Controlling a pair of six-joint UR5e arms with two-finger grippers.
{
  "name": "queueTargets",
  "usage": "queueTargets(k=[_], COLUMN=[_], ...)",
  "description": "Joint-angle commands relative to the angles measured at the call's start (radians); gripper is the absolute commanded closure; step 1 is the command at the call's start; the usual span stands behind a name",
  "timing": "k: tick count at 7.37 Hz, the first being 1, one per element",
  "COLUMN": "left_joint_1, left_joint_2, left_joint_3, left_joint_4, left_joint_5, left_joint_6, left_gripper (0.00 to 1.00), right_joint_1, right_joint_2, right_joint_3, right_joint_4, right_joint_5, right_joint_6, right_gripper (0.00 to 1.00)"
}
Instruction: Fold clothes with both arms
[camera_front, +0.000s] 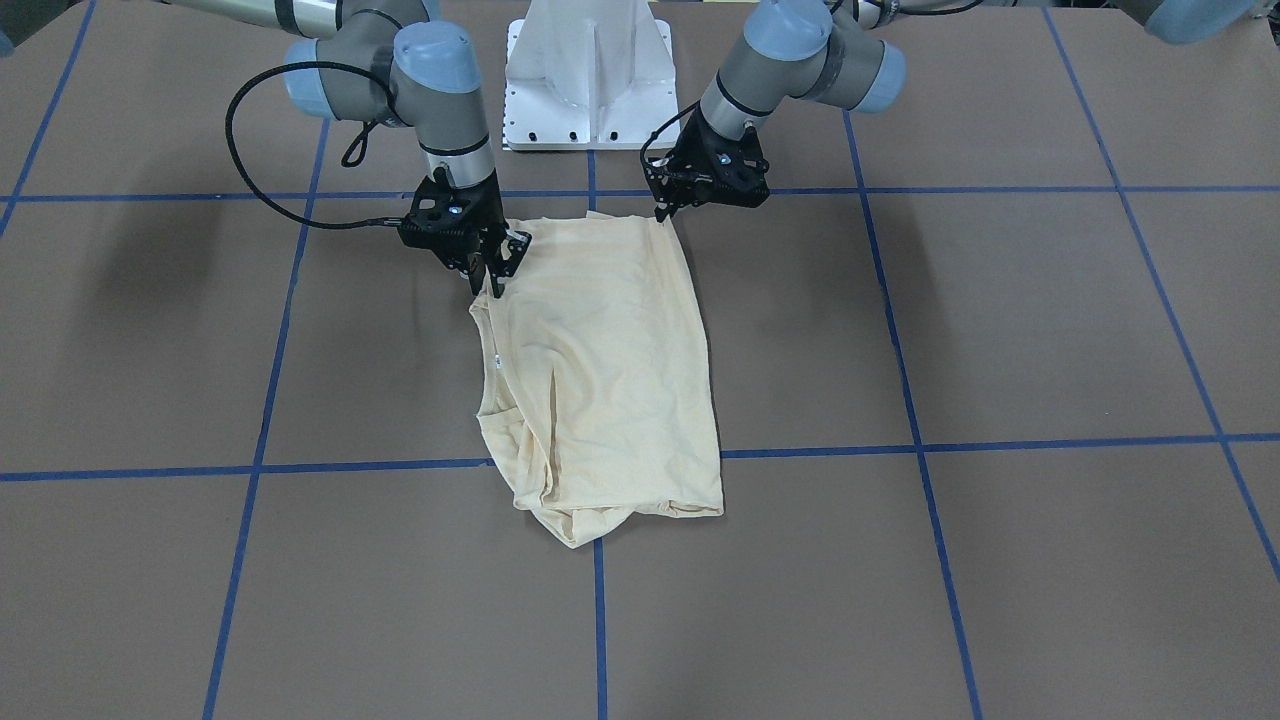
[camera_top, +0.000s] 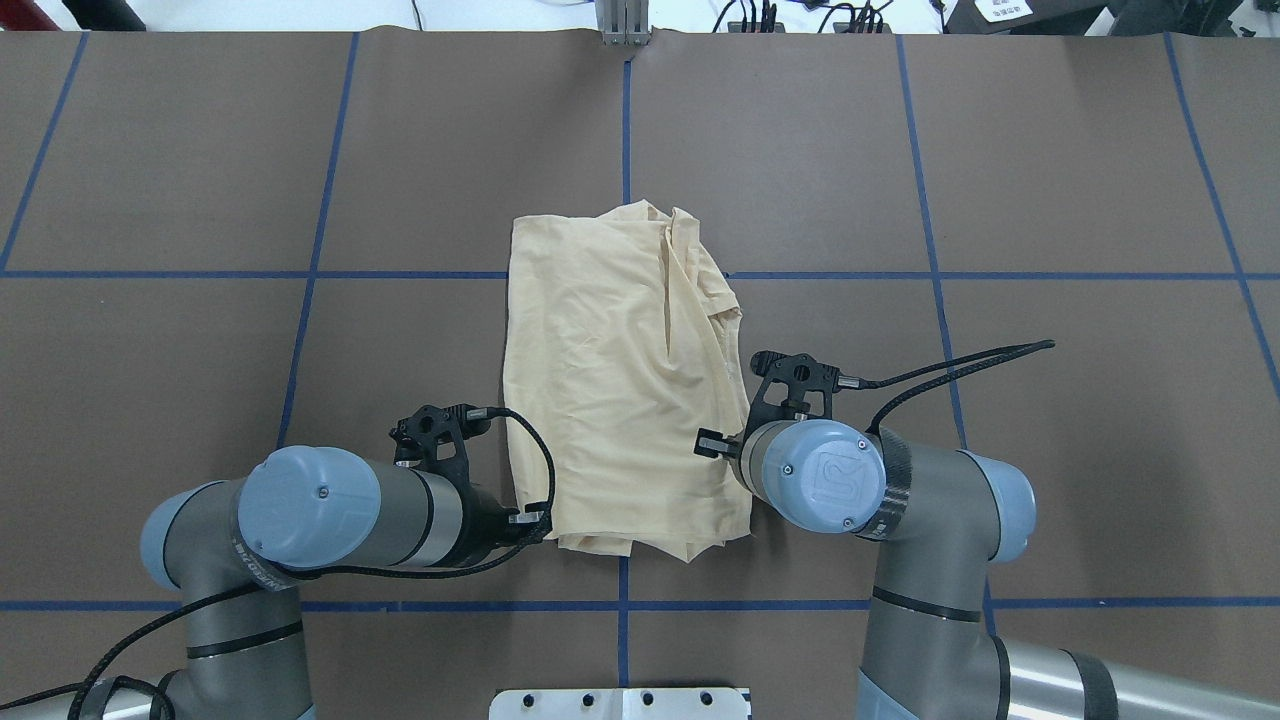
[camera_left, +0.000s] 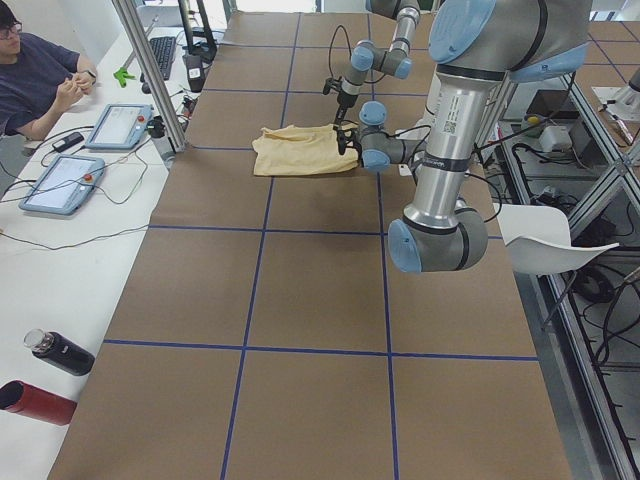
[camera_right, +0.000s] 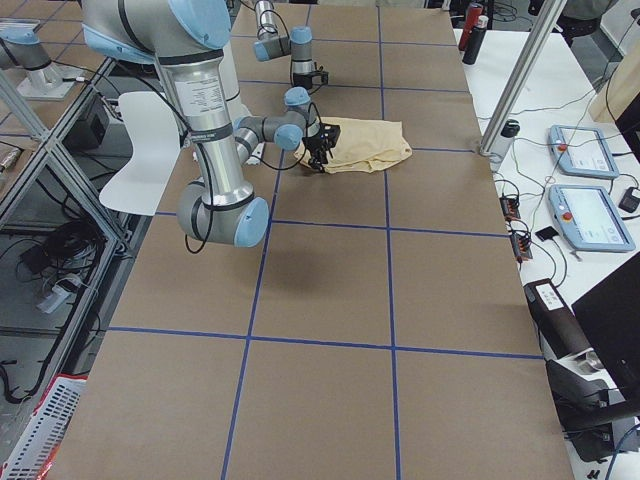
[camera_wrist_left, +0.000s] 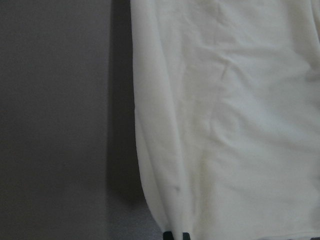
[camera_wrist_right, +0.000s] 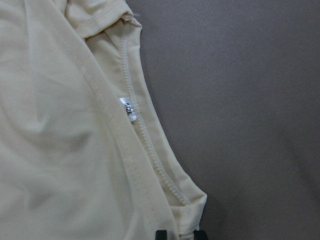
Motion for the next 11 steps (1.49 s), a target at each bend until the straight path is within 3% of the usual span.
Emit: queueTargets(k=[1, 2, 4, 6, 8, 9, 11], left_joint_1=[0.0, 0.0, 0.0, 0.0, 0.003, 0.004, 0.049], left_joint_2=[0.002, 0.003, 0.003, 0.002, 0.002, 0.002, 0.011], left_joint_3=[-0.003, -0.004, -0.004, -0.013, -0.117, -0.185, -0.289], left_joint_4=[0.0, 0.001, 0.001, 0.0, 0.103, 0.146, 0.206], left_joint_5=[0.0, 0.0, 0.0, 0.0, -0.003, -0.034, -0.034], left_joint_6=[0.0, 0.0, 0.0, 0.0, 0.0, 0.0, -0.029], left_gripper=[1.0, 1.0, 1.0, 1.0, 1.0, 1.0, 1.0], right_joint_1=[-0.001, -0.001, -0.001, 0.001, 0.006, -0.005, -0.066], right_joint_2=[-0.001, 0.0, 0.0, 0.002, -0.013, -0.024, -0.047], right_joint_3=[0.001, 0.001, 0.004, 0.016, 0.093, 0.154, 0.357], right_joint_4=[0.0, 0.0, 0.0, 0.0, -0.003, -0.034, -0.22], right_joint_5=[0.0, 0.002, 0.003, 0.008, 0.029, 0.04, 0.054], right_joint_6=[-0.006, -0.008, -0.008, -0.008, -0.009, -0.009, -0.008], right_gripper=[0.7, 0.74, 1.0, 1.0, 1.0, 1.0, 1.0])
